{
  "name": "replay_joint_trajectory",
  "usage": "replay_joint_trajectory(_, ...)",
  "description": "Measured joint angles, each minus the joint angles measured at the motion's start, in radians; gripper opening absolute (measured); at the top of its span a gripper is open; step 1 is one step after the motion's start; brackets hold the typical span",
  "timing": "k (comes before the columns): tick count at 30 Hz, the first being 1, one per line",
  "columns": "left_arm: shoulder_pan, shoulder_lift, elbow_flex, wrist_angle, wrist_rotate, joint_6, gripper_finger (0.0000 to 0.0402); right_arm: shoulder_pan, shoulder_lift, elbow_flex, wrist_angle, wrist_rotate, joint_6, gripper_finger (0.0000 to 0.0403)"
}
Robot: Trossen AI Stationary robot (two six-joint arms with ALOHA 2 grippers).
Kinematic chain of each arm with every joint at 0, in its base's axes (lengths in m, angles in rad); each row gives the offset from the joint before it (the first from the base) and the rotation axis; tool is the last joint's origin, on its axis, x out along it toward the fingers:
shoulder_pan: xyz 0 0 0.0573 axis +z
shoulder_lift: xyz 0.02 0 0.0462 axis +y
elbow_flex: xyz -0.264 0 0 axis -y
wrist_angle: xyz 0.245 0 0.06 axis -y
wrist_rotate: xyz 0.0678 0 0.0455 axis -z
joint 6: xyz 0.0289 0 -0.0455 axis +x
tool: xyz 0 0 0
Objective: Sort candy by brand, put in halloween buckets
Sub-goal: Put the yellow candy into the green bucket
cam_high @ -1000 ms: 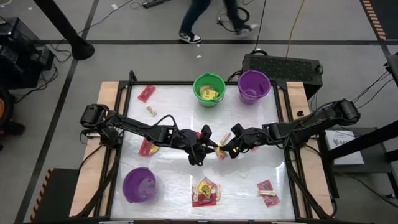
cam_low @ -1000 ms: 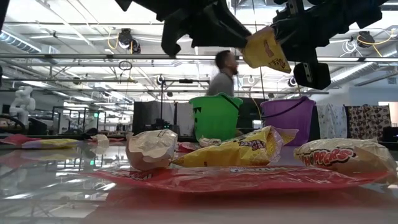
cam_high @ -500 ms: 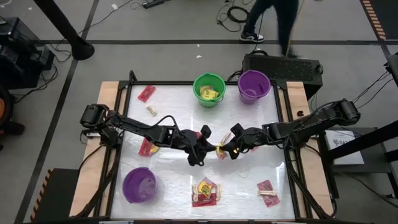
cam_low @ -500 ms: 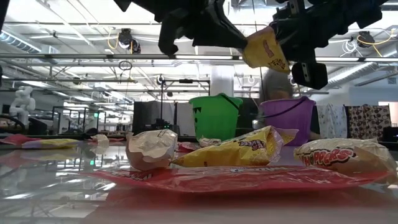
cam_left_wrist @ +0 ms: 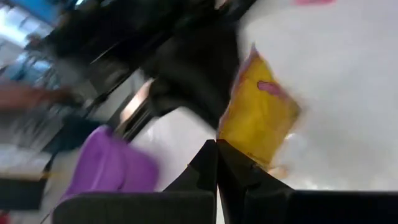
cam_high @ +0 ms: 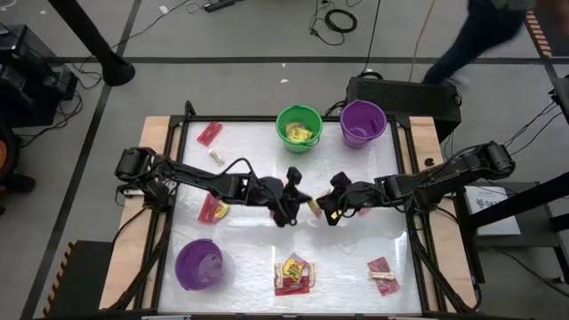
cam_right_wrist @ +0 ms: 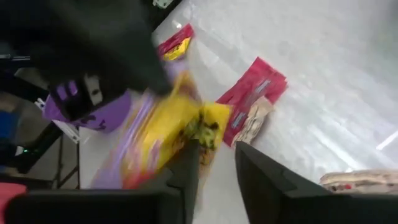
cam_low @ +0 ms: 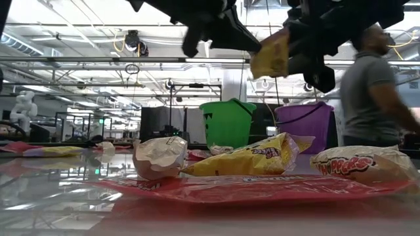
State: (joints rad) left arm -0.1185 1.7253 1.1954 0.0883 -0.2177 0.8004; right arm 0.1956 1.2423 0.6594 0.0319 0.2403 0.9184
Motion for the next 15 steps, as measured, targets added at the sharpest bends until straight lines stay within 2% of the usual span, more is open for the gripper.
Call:
replay_joint_trajectory(4, 0.065, -0.028, 0.007, -0.004, -0.051, 0.002, 0.0001, -0.012, -0.005, 0.003, -0.058, 0.001, -0.011, 0.0128)
replay_joint_trajectory(11, 0.256, -0.062, 0.009, 0.001, -0.126, -0.011, 0.0001, -0.018, -0.008, 0.002, -0.242, -0.005, 0.059, 0.0130)
replay_joint_trajectory(15, 0.382, -0.062, 0.009, -0.001, -0.134, -0.159, 0.0001, -0.004, -0.008, 0.002, -0.266, -0.007, 0.081, 0.0130)
